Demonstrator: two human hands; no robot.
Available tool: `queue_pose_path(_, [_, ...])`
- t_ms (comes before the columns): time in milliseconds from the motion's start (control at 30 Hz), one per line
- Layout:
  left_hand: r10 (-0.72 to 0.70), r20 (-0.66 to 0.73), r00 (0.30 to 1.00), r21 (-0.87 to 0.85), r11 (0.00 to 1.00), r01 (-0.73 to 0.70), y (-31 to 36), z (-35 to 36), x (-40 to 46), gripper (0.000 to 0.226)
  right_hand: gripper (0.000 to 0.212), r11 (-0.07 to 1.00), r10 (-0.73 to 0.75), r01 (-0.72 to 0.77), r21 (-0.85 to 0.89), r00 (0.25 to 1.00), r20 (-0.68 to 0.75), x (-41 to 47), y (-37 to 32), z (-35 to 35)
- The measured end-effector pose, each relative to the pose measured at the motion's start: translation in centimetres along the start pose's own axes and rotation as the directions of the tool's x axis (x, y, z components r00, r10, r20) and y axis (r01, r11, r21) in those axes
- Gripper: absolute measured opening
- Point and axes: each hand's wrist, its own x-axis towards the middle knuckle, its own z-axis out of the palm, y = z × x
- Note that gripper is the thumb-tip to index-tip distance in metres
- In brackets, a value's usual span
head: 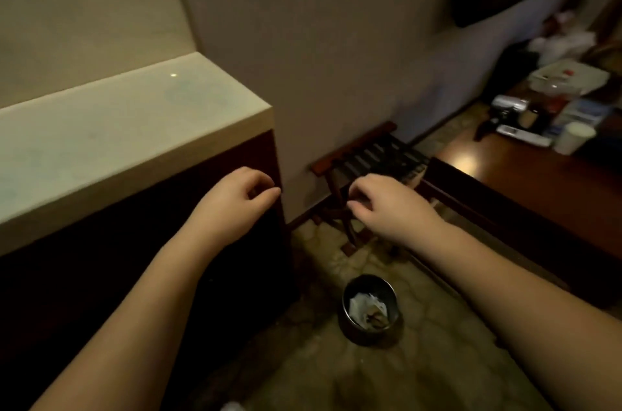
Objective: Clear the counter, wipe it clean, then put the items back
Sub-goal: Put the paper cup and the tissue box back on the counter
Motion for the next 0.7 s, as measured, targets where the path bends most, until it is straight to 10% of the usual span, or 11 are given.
queue_pose_path(300, [0.173,0.364,0.915,-0.02,0.984,-0.178,9.0,14.4,3.1,0.029,0.031,0.903,0.427,-0.428,0.042,0.904,0.039,-12.5,14.2,3.7])
queue_pose_path(700, [0.321,0.607,0.727,-0.039,0.926,-0.377,20.4,29.9,11.9,0.032,0.026,0.589,0.801,-0.807,0.04,0.589,0.105,-20.4,30.8,4.5])
